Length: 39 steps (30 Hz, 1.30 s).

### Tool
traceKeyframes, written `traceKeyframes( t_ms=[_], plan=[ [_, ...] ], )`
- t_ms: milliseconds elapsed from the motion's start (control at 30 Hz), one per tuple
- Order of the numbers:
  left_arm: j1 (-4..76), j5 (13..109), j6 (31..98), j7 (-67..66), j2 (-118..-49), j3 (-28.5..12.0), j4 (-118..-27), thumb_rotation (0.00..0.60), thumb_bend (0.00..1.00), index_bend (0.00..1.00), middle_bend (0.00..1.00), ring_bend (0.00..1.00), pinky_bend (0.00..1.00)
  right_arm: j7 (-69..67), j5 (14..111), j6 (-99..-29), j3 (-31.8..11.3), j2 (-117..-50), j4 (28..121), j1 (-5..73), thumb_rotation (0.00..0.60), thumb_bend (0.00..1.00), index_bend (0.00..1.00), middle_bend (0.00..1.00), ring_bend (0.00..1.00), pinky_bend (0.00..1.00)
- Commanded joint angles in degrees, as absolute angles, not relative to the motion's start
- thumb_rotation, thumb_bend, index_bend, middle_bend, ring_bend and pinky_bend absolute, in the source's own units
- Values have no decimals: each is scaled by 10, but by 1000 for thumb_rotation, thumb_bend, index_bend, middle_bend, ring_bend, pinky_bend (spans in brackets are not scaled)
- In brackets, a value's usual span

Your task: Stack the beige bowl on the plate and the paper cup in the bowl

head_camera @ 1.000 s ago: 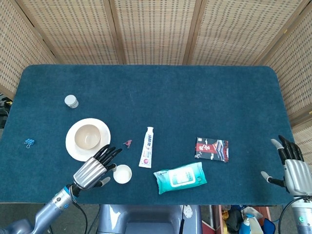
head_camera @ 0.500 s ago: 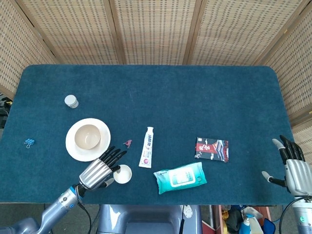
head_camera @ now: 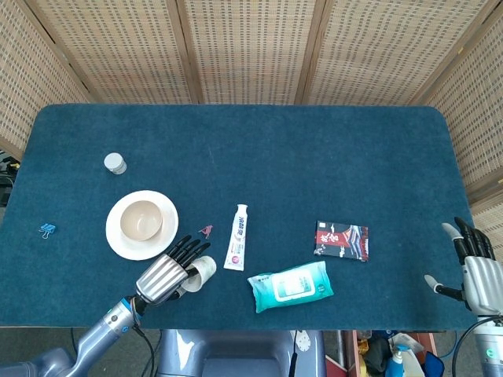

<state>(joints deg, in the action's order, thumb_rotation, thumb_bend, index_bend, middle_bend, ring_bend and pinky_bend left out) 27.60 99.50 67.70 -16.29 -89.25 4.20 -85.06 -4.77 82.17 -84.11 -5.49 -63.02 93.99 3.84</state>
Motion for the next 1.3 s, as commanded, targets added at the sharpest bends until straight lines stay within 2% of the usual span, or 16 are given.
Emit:
traceKeyframes(
  t_ms=[33,367,667,1033,1300],
  plan=[
    [275,996,681,-164,-894,42,-849,600,446,623,46,0,0,-48,822,-841,-55,-630,940,38,600,144,82,0,0,0],
    [273,988,695,-155,-877,33,-846,600,449,624,48,0,0,-47,821,-842,-57,-629,942,38,600,143,82,0,0,0],
    [276,935,701,-128,-827,-10,-840,600,449,624,48,0,0,-49,823,-844,-56,-627,943,36,600,144,82,0,0,0],
    [311,850,639,-122,-744,-68,-874,600,449,624,48,0,0,-38,828,-844,-54,-629,948,37,600,143,82,0,0,0],
    [329,764,585,-182,-691,-88,-930,600,450,624,48,0,0,-39,827,-846,-55,-629,947,36,600,143,82,0,0,0]
  ],
)
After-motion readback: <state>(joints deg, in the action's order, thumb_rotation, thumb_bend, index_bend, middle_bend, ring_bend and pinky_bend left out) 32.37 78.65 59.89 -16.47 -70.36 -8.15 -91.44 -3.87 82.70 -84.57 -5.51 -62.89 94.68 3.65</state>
